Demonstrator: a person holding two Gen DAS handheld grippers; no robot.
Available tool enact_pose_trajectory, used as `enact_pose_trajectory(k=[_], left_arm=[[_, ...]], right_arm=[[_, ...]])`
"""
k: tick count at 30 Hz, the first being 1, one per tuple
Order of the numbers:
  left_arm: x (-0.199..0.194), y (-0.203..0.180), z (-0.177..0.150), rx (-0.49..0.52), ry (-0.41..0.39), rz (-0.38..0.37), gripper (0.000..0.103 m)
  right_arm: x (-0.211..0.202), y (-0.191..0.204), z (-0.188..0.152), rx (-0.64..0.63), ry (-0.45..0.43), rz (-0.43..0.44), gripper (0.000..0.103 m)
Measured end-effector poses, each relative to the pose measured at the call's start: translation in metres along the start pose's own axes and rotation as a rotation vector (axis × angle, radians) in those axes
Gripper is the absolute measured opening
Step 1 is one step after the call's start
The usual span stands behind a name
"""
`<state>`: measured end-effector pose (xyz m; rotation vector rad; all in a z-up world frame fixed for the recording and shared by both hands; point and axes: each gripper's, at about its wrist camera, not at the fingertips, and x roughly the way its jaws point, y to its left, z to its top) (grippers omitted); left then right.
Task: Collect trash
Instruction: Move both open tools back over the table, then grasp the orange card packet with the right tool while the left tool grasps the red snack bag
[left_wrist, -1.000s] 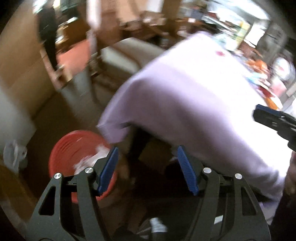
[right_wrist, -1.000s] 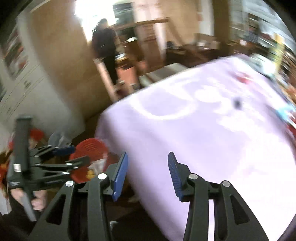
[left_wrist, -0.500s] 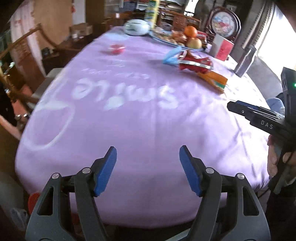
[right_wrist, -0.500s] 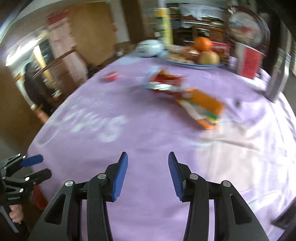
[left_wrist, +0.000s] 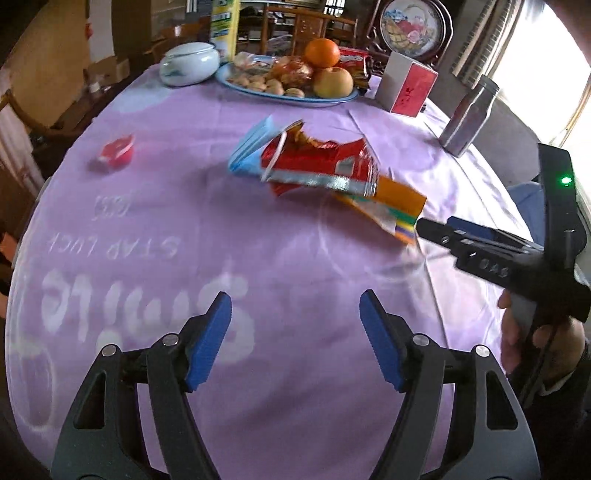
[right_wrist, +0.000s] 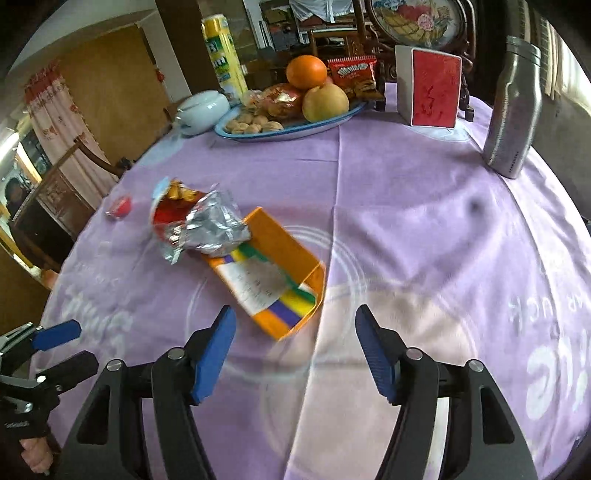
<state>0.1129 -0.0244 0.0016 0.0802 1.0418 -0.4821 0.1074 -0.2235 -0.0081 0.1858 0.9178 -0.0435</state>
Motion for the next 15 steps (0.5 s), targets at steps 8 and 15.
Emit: enact_pose_trajectory(k=[8,15], left_arm=[[0.031,0.002,0.025,-0.008,0.032,-0.011,0.070],[0.043,0.009,0.026,-0.023,0.057,-0.008,0.070]], right_arm=[[0.036,0.006,0.020,-0.033,0.042,-0.023,0.067],[0.044,0.016,0.023,-0.050,0.049,-0.009,0.066]])
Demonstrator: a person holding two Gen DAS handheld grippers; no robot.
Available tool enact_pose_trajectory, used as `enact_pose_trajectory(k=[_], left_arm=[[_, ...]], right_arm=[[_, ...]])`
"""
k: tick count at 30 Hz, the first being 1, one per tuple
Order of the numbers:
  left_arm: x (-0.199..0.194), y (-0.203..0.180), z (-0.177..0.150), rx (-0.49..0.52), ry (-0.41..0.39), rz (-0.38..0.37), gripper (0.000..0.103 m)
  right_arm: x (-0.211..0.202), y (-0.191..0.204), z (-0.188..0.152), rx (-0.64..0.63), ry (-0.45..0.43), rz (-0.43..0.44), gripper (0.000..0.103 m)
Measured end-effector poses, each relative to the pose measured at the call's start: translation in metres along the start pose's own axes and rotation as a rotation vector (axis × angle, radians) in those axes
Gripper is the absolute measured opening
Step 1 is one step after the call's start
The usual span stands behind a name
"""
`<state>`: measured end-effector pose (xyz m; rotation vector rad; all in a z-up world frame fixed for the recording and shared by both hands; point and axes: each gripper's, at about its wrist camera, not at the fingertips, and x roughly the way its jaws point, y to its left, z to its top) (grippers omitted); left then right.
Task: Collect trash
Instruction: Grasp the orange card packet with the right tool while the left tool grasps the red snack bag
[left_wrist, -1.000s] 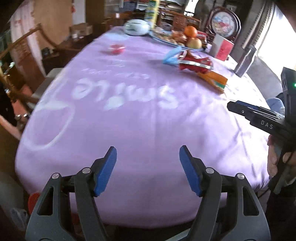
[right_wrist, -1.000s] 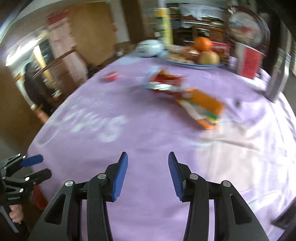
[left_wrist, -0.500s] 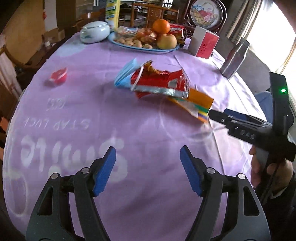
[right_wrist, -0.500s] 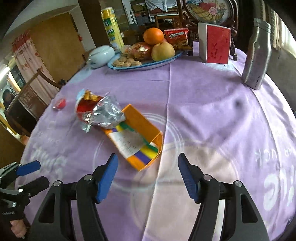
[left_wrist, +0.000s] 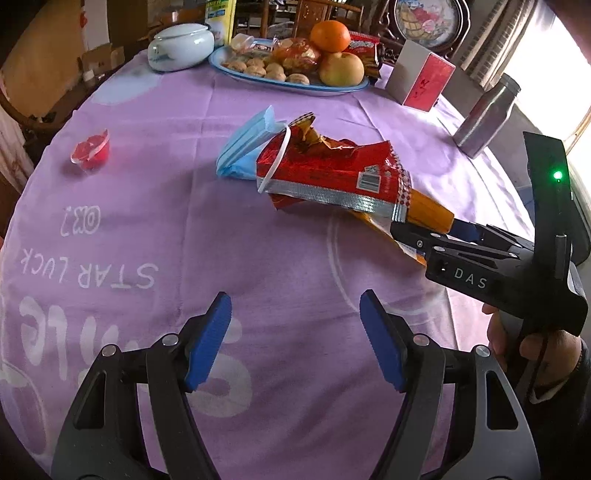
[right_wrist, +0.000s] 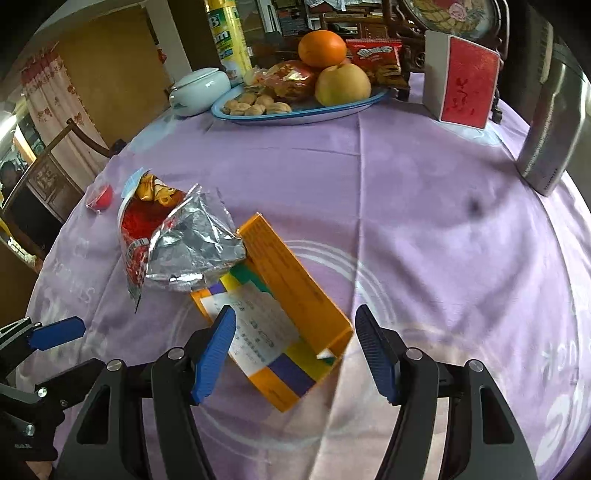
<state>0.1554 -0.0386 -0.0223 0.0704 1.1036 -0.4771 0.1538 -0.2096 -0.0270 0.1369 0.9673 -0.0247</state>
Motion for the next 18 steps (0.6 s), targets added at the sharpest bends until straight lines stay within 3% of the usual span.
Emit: enact_pose_trajectory(k=[3,5,10,18], left_arm=[[-0.001,0.003,0.000,-0.010,0.003,0.000,0.070],[-0.001,0.004,0.000,-0.015,0.004,0.004,0.071],[-0.010,0.003,0.003,-0.024,-0.018,0.018,0.071],[-0.013,-0.009,0.011,-0.013,-0.032,0.028,0.077]], right_arm=[[0.002,0.004,0.001,-0.008,0.013,0.006,0.035],[-0.003,0.003,0.000,0.009,0.009,0.018,0.022],[-0.026,0.001,-0.011,0.040,-0.029,0.018,0.020],[-0.064,-0.002,-0.058,0.056,-0.027,0.133,0.020]])
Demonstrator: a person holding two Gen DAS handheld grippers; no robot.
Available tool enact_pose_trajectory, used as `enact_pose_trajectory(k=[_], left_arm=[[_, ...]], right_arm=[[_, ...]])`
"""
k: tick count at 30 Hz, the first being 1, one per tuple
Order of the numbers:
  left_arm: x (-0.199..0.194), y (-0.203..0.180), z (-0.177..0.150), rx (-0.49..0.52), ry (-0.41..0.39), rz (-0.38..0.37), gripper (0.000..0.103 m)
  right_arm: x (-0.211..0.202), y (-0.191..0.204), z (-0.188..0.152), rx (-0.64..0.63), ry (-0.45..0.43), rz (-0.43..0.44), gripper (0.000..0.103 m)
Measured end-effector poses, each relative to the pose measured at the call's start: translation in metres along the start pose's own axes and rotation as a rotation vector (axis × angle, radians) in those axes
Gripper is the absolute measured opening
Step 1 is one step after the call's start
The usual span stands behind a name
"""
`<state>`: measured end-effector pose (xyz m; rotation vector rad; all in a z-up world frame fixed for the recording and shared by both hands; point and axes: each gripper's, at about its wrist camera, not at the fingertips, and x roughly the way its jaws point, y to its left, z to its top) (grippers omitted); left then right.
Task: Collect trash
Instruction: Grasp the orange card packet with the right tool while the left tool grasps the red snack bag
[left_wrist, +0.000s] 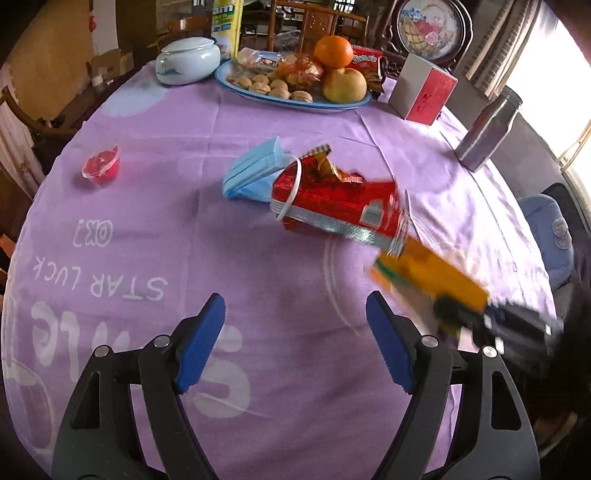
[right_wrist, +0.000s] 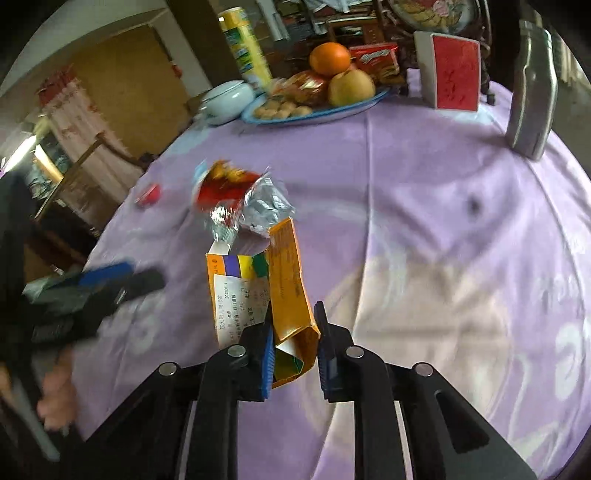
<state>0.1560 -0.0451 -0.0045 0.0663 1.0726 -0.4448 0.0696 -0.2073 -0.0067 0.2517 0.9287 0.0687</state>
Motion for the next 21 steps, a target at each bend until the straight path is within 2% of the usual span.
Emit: enact_pose_trajectory(k=[5,10,16,19,21], left_arm=[[0.010,-0.010,0.011,-0.014,0.012,0.002,0.077],[0.023,-0.016,0.029,-0.074,0.028,0.010,0.078],[0.031,-0.007,0.040,-0.199,0.049,-0.073,0.079],[0.049,-0.004,0.045,-0.255,0.124,-0.131,0.079],[0.058,0.000,0.046,-0.304,0.151,-0.143,0.079]], right_arm=[[-0.016,-0.016,-0.015,0.037,-0.038,-0.046,0.020],[-0.021,-0.026,-0.020,0.049,-0.048,-0.043,0.020],[-0.023,-0.029,-0.022,0.035,-0.053,-0.024,0.020],[-0.022,-0.030,-0.022,0.033,-0.054,-0.017,0.020],[-0.022,-0.030,-0.022,0.032,-0.053,-0.009,0.020]])
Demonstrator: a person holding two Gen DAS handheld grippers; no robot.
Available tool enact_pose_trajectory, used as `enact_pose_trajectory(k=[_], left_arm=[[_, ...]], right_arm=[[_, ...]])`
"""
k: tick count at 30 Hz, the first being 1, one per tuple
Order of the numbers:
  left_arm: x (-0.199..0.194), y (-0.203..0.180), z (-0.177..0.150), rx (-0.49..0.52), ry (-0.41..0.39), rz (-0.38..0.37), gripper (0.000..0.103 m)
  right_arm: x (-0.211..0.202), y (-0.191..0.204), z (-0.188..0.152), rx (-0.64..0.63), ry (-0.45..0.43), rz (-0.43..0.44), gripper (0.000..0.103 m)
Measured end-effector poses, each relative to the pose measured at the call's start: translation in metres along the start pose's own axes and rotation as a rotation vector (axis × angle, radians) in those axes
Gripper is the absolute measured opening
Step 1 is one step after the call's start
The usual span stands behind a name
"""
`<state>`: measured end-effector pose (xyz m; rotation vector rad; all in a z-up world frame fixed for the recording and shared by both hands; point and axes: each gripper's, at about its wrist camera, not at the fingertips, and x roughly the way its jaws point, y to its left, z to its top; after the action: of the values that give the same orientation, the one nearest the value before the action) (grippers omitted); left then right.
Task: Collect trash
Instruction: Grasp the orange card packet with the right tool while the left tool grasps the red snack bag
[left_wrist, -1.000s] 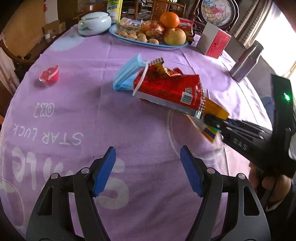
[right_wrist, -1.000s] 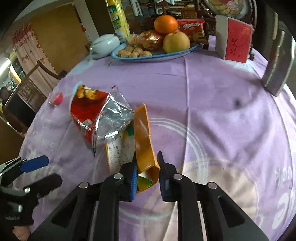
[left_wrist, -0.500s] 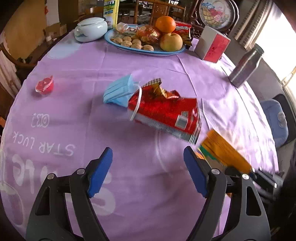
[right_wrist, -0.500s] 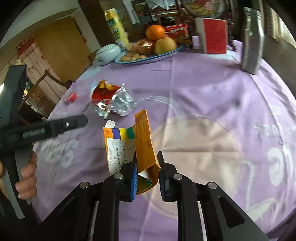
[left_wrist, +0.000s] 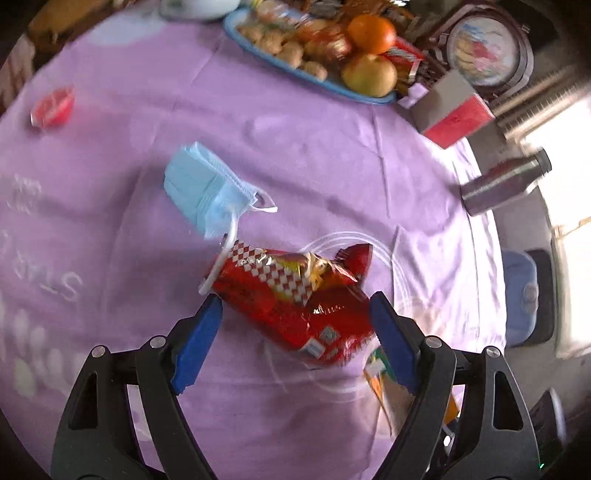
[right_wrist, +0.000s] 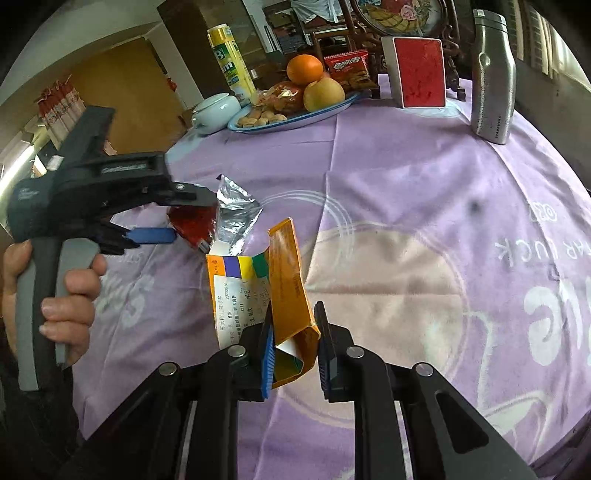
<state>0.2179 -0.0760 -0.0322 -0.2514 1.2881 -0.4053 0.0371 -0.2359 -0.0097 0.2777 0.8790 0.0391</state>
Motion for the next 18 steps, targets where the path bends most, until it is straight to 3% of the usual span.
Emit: enact_pose_trajectory(k=[11,13,16,17,18], left_arm=[[0.023,-0.006,0.004,-0.016,0.041,0.005,0.077],[0.024,-0.008,0.005,-0.012,0.023,0.014,0.070],[0.024,-0.014,0.004,0.018,0.030,0.001,0.047],[0.022,-0.017,0.003,0.035,0.023,0.008,0.035],[0.020,-0.019,0.001,0.053,0.015,0.019,0.032]], right_arm=[[0.001,0.000,-0.001,-0.001,0.001,-0.005,0.020],[0.001,0.000,-0.002,-0.003,0.000,-0.008,0.020],[0.000,-0.002,-0.003,0.002,0.001,-0.013,0.020],[-0.001,-0.002,-0.003,0.002,-0.002,-0.019,0.020],[-0.002,-0.003,-0.003,0.002,-0.004,-0.020,0.020]])
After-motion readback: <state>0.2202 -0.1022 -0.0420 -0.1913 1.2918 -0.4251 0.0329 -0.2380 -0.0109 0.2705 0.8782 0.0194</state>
